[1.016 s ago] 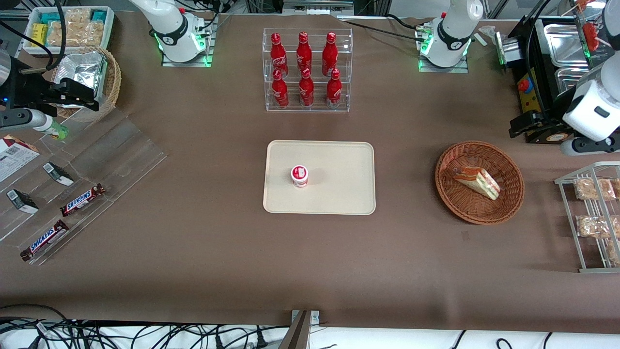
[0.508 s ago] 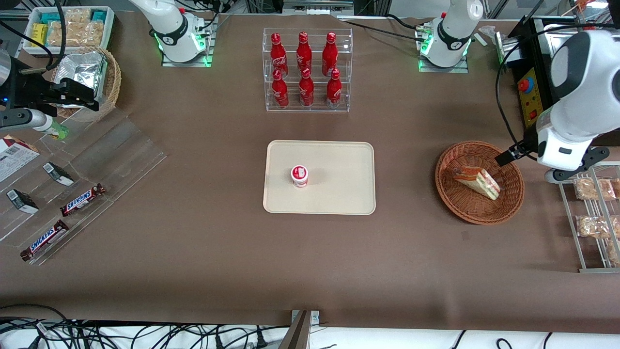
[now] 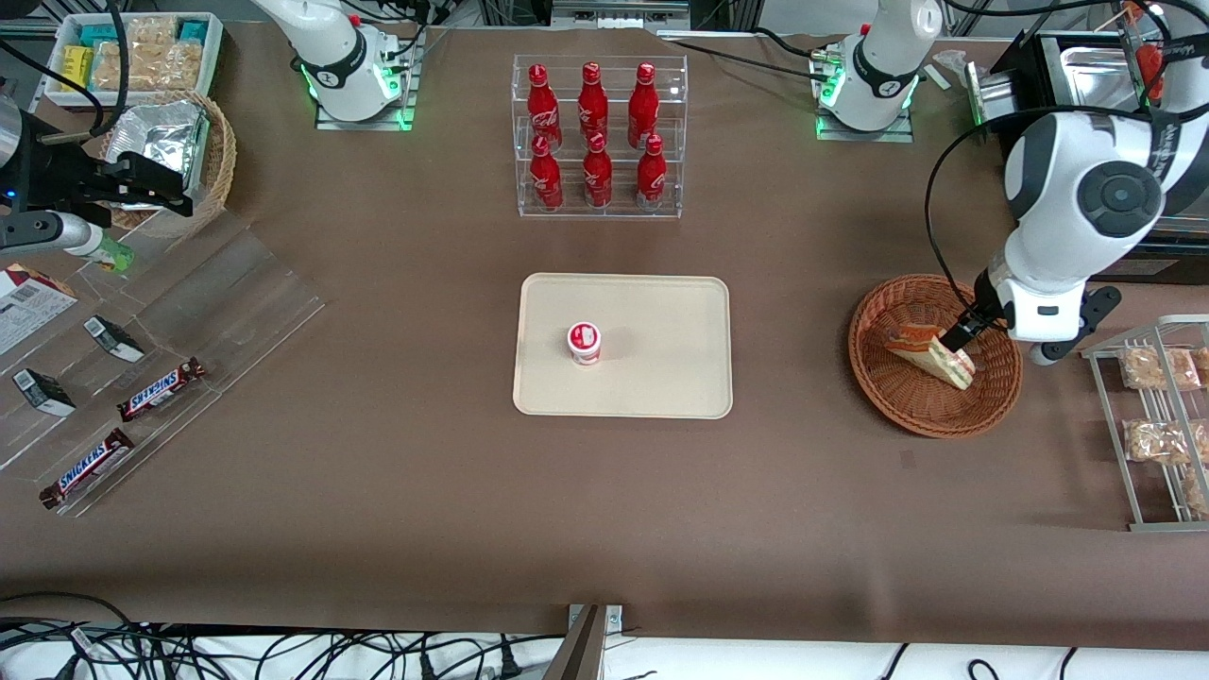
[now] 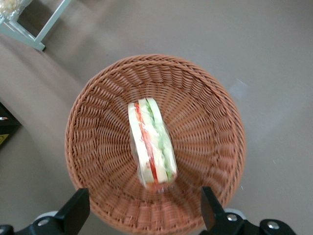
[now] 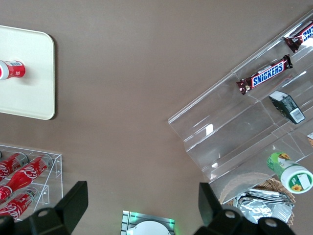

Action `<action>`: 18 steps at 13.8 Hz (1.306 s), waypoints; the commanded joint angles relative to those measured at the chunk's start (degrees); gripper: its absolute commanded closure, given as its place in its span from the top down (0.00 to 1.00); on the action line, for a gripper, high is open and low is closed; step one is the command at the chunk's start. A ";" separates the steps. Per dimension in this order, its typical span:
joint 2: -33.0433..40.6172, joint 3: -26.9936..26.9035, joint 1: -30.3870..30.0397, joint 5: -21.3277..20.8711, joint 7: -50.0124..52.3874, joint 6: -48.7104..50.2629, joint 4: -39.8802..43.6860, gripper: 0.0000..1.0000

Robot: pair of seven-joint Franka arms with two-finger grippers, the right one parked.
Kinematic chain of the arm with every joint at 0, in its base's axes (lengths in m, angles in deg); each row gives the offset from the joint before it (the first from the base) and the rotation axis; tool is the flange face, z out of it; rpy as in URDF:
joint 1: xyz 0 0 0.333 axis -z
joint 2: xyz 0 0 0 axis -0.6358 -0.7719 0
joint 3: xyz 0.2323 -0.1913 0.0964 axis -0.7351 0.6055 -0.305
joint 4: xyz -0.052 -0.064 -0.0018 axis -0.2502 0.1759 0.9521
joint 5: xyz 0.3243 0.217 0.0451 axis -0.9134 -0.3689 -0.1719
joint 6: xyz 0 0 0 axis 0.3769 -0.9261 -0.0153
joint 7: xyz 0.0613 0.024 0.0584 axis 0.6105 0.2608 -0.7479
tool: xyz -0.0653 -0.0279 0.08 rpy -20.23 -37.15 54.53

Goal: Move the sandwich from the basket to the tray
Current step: 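Lower the open left gripper over the wrapped sandwich in the basket, then close the left gripper on the sandwich's crust edge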

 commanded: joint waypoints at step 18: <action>-10.34 -0.32 -3.32 -2.94 9.70 -21.12 -7.04 0.85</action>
